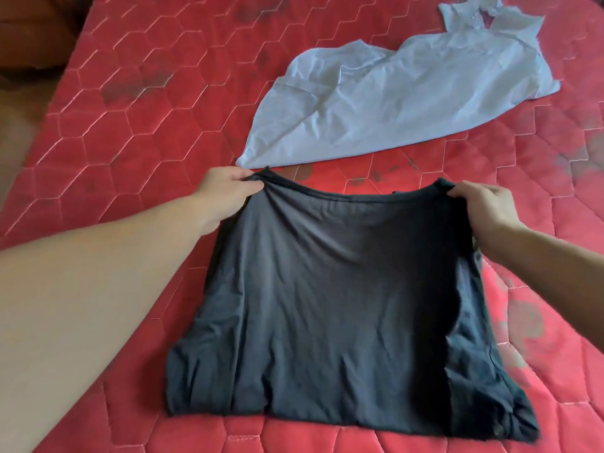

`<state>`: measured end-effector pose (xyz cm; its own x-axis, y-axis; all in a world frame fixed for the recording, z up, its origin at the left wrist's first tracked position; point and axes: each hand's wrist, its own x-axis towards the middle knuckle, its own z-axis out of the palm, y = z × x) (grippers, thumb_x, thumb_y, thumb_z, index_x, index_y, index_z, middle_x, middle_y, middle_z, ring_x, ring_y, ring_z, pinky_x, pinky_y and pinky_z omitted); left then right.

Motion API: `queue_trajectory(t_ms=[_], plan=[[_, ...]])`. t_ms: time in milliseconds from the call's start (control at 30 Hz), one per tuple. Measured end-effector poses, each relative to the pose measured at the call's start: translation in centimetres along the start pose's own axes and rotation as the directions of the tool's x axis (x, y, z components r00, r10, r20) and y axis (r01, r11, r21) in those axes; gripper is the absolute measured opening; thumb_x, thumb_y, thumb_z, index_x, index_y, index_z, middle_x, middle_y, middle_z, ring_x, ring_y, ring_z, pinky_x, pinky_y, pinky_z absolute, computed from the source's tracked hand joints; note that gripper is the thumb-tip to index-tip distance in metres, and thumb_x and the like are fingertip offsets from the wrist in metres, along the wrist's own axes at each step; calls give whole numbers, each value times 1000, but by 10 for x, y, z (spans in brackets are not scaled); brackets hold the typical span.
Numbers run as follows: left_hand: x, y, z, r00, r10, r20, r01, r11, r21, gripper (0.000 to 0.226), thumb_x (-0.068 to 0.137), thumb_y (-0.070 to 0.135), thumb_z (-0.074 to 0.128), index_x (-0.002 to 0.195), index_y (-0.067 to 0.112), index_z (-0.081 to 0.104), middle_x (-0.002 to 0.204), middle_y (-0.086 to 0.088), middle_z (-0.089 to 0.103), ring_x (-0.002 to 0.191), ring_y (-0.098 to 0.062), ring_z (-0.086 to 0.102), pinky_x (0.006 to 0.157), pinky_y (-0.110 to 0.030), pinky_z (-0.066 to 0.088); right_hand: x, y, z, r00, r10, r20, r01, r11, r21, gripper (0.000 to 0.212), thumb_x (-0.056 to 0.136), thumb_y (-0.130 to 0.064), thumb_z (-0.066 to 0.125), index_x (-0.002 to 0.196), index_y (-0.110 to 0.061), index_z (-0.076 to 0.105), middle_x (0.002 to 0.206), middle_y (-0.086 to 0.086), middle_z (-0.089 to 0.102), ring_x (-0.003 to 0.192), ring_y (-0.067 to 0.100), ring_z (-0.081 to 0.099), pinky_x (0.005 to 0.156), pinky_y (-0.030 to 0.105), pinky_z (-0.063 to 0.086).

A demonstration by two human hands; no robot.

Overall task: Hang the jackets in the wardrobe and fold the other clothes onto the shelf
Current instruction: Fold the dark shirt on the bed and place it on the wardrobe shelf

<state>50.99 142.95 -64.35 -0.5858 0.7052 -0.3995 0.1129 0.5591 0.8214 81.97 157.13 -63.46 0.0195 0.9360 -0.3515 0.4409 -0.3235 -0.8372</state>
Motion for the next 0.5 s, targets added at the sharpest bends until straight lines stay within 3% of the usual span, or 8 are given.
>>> queue_trajectory(t_ms=[67, 100, 167, 200, 267, 333, 400, 500], plan=[[11, 0, 8, 995, 27, -96, -22, 998, 54, 30, 90, 16, 65, 120, 20, 67, 113, 1, 66, 97, -11, 59, 78, -20, 45, 11, 1, 12, 998, -22, -52, 19, 998, -58, 10, 84, -21, 59, 82, -18, 69, 68, -1, 55, 65, 16, 49, 54, 26, 37], [13, -3, 13, 987, 57, -153, -28, 982, 189, 37, 90, 18, 64, 126, 23, 63, 121, -1, 62, 103, -15, 57, 84, -24, 45, 16, 5, 18, 996, -46, -80, 37, 993, -110, 16, 84, -24, 59, 96, -20, 69, 79, 1, 62, 74, 17, 54, 60, 26, 41], [4, -17, 25, 953, 227, -200, -81, 828, 555, 52, 88, 24, 63, 137, 30, 49, 138, 0, 47, 120, -23, 48, 98, -36, 41, 13, 17, 31, 978, -188, -95, 153, 944, -292, 41, 85, -29, 59, 125, -20, 58, 118, 5, 60, 102, 20, 56, 85, 29, 44], [-7, -27, 36, 924, 342, -169, -159, 749, 644, 54, 88, 26, 61, 139, 32, 45, 142, 2, 42, 126, -24, 43, 102, -40, 36, 2, 25, 38, 945, -324, -44, 284, 880, -380, 50, 85, -29, 60, 133, -19, 51, 131, 6, 53, 114, 21, 52, 96, 33, 41], [-34, -46, 63, 886, 463, 2, -325, 620, 714, 54, 89, 35, 55, 141, 36, 42, 149, 3, 37, 137, -23, 32, 109, -44, 26, -30, 47, 58, 798, -570, 196, 586, 654, -478, 54, 85, -29, 57, 137, -15, 48, 138, 9, 49, 125, 26, 47, 105, 43, 38], [-53, -59, 91, 906, 380, 185, -369, 498, 785, 58, 94, 50, 42, 149, 44, 24, 161, 4, 17, 148, -23, 11, 117, -48, 9, -55, 71, 79, 680, -579, 451, 721, 415, -555, 61, 85, -38, 47, 141, -16, 45, 147, 9, 44, 136, 28, 39, 112, 48, 32], [-52, -70, 107, 943, 245, 224, -315, 452, 835, 62, 96, 60, 27, 151, 47, 2, 164, 8, -5, 150, -23, -10, 119, -52, -6, -60, 88, 95, 701, -462, 543, 704, 328, -630, 66, 90, -49, 35, 150, -22, 31, 159, 4, 27, 147, 25, 21, 119, 48, 16], [-31, -79, 98, 960, 228, 160, -244, 410, 879, 67, 93, 68, 16, 151, 45, -7, 163, 7, -13, 149, -22, -16, 118, -53, -9, -37, 97, 95, 726, -459, 513, 667, 288, -687, 71, 89, -59, 24, 153, -27, 25, 162, 2, 19, 149, 22, 13, 119, 47, 8]])
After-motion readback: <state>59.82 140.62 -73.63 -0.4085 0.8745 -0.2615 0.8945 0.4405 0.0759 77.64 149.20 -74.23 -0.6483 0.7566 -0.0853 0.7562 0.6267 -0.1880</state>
